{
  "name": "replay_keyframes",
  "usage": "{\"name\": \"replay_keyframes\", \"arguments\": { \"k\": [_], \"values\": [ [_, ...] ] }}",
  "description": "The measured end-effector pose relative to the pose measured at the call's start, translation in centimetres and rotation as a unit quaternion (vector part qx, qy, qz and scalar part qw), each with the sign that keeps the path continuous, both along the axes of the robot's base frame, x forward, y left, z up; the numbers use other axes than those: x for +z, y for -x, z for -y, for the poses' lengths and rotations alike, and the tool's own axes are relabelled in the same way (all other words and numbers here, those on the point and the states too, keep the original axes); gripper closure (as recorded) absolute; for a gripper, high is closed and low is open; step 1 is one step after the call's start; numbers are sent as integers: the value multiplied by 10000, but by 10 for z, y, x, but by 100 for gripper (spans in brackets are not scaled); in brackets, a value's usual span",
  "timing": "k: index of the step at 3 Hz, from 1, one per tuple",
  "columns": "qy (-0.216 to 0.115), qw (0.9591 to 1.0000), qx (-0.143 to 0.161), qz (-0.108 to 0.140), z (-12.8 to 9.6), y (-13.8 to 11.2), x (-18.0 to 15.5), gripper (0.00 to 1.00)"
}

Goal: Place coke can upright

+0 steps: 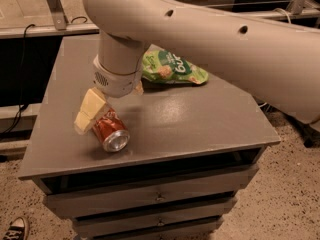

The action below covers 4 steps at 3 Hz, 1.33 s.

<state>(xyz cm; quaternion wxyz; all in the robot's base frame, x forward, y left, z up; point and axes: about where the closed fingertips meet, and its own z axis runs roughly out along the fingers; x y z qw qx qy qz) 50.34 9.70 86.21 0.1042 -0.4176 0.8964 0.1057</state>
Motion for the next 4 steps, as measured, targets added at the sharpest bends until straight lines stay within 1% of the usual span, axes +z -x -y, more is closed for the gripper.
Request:
{"name": "replay_keyframes", "arguments": {
  "k": [1,2,3,4],
  "values": [
    [194,9992,-333,-44,-1,0,-14,0],
    [272,9983,-506,-14,-9,-2,-21,18],
    [291,9979,-567,67,-20,-7,-18,41],
    [138,9986,-476,186,-29,-12,-6,65]
  ]
}}
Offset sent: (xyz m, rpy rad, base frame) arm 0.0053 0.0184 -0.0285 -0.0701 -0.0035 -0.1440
